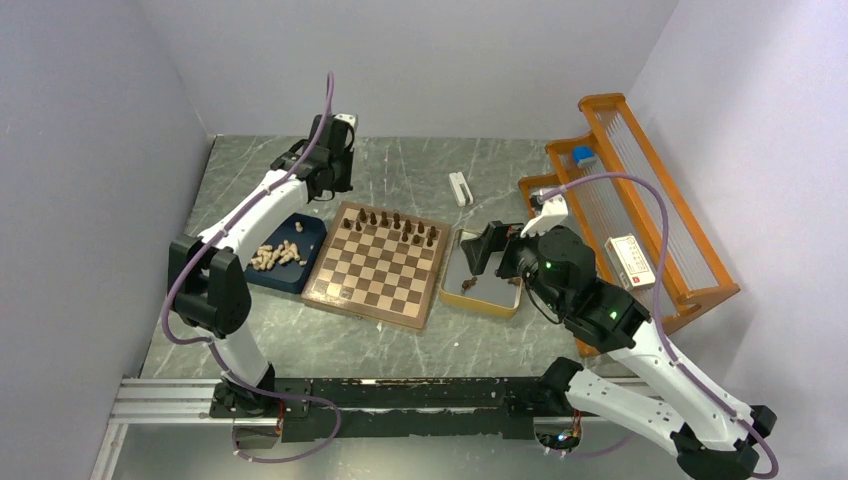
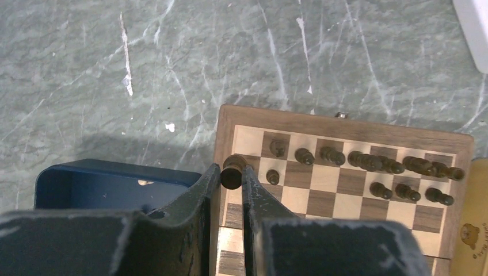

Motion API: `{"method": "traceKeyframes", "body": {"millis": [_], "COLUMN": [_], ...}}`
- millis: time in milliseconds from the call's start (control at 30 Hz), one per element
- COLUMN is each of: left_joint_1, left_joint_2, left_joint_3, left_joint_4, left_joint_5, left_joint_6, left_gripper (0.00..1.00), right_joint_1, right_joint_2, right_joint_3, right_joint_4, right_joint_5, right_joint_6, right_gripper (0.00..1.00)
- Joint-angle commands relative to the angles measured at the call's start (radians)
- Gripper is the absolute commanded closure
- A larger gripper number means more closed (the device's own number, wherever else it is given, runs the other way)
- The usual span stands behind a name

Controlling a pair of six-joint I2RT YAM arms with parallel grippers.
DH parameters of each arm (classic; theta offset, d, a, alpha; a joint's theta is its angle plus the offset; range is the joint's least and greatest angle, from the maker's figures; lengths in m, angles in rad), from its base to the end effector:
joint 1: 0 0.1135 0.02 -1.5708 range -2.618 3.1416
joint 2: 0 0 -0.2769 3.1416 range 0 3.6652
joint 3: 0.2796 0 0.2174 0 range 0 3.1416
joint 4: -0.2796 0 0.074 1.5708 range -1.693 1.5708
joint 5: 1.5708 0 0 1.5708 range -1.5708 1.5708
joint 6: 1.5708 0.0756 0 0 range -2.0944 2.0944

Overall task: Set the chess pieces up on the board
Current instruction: Place the chess piece on the chessboard.

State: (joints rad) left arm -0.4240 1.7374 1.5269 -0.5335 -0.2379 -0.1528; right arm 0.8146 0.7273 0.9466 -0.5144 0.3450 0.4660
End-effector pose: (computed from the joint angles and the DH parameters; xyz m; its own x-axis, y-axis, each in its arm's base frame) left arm 0.3640 -0.1447 0.3017 -0.6469 0.1297 -0.7515 0.1450 0.9884 0.0457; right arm 0.1167 0.0864 0.3594 -0.3861 0.2069 -0.8989 -0.3236 0.8822 0.3420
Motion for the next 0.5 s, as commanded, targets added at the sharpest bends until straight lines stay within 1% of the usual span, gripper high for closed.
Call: {"method": "traceKeyframes", "body": {"millis": [0, 267, 467], "left_joint_1": [0.021, 0.041, 0.042], "left_joint_2": [0.020, 0.083, 0.137], "left_joint_3": [-0.040, -0.083, -0.079], "left_joint_4": [0.037, 0.082, 0.105], "left_joint_5": [0.034, 0.090, 0.103], "left_joint_6": [0.013, 0.002, 0.008], "left_gripper": [0.88, 0.88, 0.89], "right_joint_1": [-0.001, 0.000, 0.000], "right_joint_2": [0.010, 0.027, 0.013], "right_joint_3": [-0.019, -0.023, -0.036], "right_joint_4": [0.044, 0.019, 0.042], "right_joint_5": [-0.023, -0.010, -0.009], "right_joint_6": [-0.018, -0.031, -0.035], "right_gripper": [0.00, 0.00, 0.00]}}
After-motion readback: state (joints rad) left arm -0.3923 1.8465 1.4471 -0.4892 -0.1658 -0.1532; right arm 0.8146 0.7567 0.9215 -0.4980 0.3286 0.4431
